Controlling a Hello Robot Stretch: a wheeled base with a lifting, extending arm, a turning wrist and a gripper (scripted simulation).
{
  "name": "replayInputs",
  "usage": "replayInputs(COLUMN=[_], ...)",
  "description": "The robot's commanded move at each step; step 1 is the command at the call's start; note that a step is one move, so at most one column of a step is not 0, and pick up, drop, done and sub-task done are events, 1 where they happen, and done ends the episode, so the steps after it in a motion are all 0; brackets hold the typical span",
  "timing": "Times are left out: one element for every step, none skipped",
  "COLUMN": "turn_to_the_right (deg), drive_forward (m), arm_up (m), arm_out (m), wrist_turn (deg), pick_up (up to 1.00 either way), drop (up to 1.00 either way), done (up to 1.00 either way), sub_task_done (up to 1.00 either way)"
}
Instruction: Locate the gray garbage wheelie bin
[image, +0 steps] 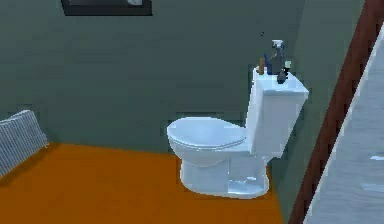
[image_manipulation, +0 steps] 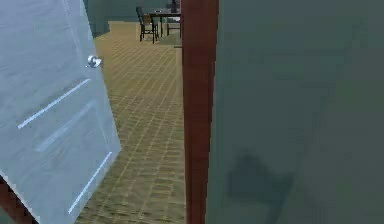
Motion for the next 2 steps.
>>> replayInputs(turn_to_the_right=[24.0,0.0], drive_forward=[0.0,0.3], arm_up=[0.0,0.0], arm_out=[0.0,0.0], wrist_turn=[0.0,0.0], pick_up=[0.0,0.0], drop=[0.0,0.0], done=[0.0,0.0], sub_task_done=[0.0,0.0])
